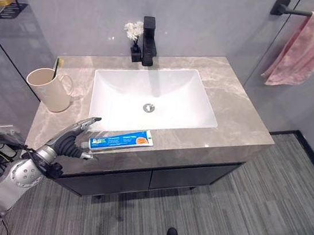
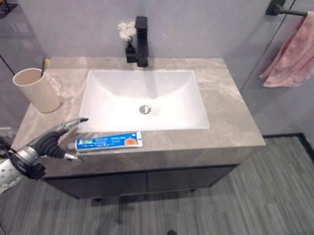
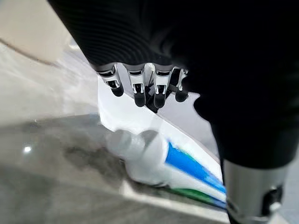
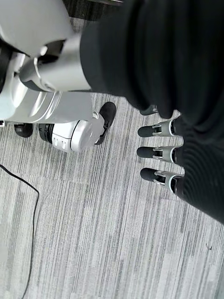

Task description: Put brush and paste in cup on sink, flatten towel.

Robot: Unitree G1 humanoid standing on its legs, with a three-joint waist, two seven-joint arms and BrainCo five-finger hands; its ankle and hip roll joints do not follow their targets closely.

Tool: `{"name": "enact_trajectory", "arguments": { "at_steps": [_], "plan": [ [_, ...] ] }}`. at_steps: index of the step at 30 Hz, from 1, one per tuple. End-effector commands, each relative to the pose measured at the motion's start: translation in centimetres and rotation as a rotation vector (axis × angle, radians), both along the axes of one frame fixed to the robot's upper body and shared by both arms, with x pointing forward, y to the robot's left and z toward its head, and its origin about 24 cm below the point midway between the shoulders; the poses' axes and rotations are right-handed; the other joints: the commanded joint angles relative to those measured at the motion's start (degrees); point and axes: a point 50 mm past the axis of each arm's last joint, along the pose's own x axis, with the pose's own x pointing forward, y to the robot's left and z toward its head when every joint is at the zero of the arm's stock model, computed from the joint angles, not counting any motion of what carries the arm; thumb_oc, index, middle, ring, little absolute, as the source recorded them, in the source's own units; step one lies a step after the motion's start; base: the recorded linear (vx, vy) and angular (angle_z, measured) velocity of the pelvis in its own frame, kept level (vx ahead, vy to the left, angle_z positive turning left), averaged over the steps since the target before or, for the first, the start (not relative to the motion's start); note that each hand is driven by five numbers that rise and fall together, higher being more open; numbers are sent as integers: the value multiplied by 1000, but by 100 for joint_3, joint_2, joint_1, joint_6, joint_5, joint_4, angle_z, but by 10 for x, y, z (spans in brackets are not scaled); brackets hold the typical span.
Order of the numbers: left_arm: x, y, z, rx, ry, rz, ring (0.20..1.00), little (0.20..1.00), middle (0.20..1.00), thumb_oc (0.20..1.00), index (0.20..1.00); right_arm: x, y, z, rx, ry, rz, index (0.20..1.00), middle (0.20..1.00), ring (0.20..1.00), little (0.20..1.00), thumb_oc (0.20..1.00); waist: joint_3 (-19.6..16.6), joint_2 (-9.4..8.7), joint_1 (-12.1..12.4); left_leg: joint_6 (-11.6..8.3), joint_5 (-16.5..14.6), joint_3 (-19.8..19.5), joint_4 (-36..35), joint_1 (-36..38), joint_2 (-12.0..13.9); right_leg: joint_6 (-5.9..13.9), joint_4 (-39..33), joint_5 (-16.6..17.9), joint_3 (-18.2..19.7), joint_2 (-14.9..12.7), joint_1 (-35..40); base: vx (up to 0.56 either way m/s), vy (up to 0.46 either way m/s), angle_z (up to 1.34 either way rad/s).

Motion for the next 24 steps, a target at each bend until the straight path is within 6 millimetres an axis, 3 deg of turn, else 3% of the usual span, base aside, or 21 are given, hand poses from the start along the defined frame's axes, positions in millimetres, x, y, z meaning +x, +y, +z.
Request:
{"name": "enact_trajectory", "arguments": {
  "at_steps": [1, 9, 10, 14, 15, 16, 24],
  "plan": [
    [16, -6, 26, -21, -139, -10, 1000, 1000, 1000, 1000, 1000, 13, 2, 1, 11, -39, -47, 1000, 1000, 1000, 1000, 1000, 83, -22, -97, -153, 8, -563, 63, -147, 260, 485, 49, 436, -107, -425, 6, 22, -4, -21],
    [14, -4, 21, 10, -109, -15, 1000, 1000, 1000, 1000, 1000, 6, 6, -1, 25, -28, -31, 1000, 1000, 1000, 1000, 1000, 100, -108, -170, -172, -7, -418, 63, -89, 309, 487, 49, 464, -9, -362, -42, 30, -11, -10],
    [13, -3, 19, 5, -104, -4, 918, 918, 918, 918, 918, 5, 8, -1, 27, -28, -25, 1000, 1000, 1000, 1000, 1000, 110, -130, -186, -176, -10, -404, 63, -80, 315, 486, 49, 454, -4, -350, -53, 26, -15, -9],
    [12, -2, 18, 9, -98, -3, 768, 768, 768, 768, 768, 7, 8, -1, 32, -35, -21, 1000, 1000, 1000, 1000, 1000, 120, -140, -195, -180, -11, -386, 63, -79, 324, 482, 49, 444, 10, -342, -65, 13, -10, -4],
    [12, -2, 15, 12, -88, -3, 630, 630, 630, 630, 630, 8, 8, 0, 34, -44, -22, 1000, 1000, 1000, 1000, 1000, 131, -149, -203, -187, -8, -368, 63, -79, 342, 479, 49, 439, 15, -338, -77, 8, -13, -3],
    [12, -2, 15, 13, -83, -6, 589, 589, 589, 589, 589, 9, 9, 0, 36, -48, -21, 1000, 1000, 1000, 1000, 1000, 134, -150, -202, -189, -7, -360, 63, -79, 346, 478, 49, 433, 10, -332, -77, 8, -17, -4],
    [11, -8, 8, 6, -51, -32, 523, 523, 523, 523, 523, 14, 9, 1, 37, -72, -22, 1000, 1000, 1000, 1000, 1000, 137, -123, -198, -203, -13, -359, 63, -59, 363, 466, 49, 388, -32, -336, -45, 2, -5, -1]
  ]
}}
